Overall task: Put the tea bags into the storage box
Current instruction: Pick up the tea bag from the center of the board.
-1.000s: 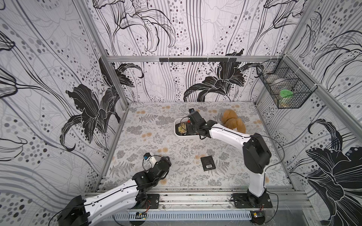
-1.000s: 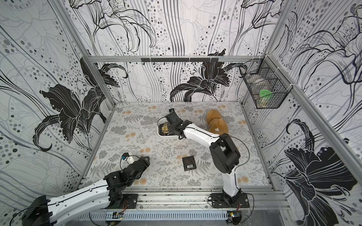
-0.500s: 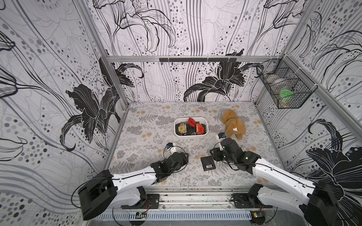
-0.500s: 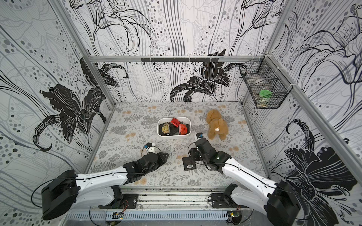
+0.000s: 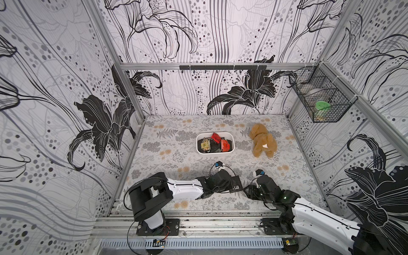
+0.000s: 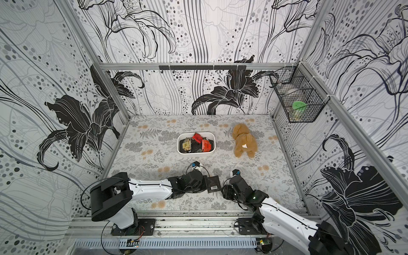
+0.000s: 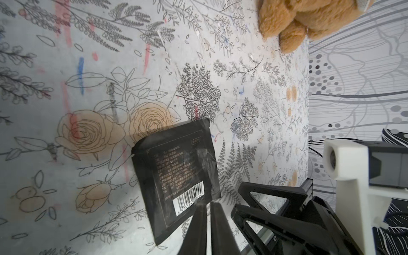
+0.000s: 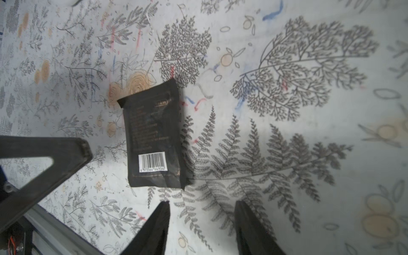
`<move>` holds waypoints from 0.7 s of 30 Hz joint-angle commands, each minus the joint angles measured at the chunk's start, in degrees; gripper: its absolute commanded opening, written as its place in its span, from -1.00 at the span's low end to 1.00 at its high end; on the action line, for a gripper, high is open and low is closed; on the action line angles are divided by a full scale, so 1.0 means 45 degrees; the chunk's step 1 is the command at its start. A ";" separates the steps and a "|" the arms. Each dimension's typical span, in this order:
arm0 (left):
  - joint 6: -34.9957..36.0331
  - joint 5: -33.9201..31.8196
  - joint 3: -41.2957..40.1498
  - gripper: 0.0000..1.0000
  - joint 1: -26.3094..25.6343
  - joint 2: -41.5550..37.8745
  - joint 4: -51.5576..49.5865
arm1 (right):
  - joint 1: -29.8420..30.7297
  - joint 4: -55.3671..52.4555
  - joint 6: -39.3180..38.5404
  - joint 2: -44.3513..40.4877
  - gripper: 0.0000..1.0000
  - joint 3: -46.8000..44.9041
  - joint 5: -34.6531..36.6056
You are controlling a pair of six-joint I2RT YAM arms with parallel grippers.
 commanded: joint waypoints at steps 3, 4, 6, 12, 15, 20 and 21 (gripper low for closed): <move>0.0212 0.0075 0.0707 -0.86 -0.0079 0.0622 -0.0563 | 0.0019 0.1034 0.0713 -0.0095 0.05 -0.0271 -0.0409; 0.0170 0.0007 0.0789 -0.86 -0.0079 0.0766 -0.0662 | 0.0019 0.1104 0.0753 -0.0014 0.05 -0.0252 -0.0478; 0.0236 -0.0154 0.1024 -0.87 -0.0079 0.0993 -0.1021 | 0.0019 0.1139 0.0832 0.0231 0.04 -0.0140 -0.0445; 0.0303 -0.0776 0.1438 -0.93 -0.0079 0.1472 -0.1710 | 0.0019 0.1186 0.1091 0.1153 0.01 0.0145 -0.0194; 0.0247 -0.0930 0.1402 -0.94 -0.0092 0.1616 -0.1746 | 0.0019 0.1263 0.1120 0.1584 0.00 0.0267 -0.0267; 0.0194 -0.1418 0.1317 -0.96 -0.0096 0.1858 -0.2114 | 0.0019 0.1781 0.1284 0.2018 -0.01 0.0240 -0.0437; 0.0206 -0.1548 0.1352 -0.96 -0.0097 0.1927 -0.2278 | 0.0019 0.1817 0.1265 0.2114 -0.01 0.0259 -0.0476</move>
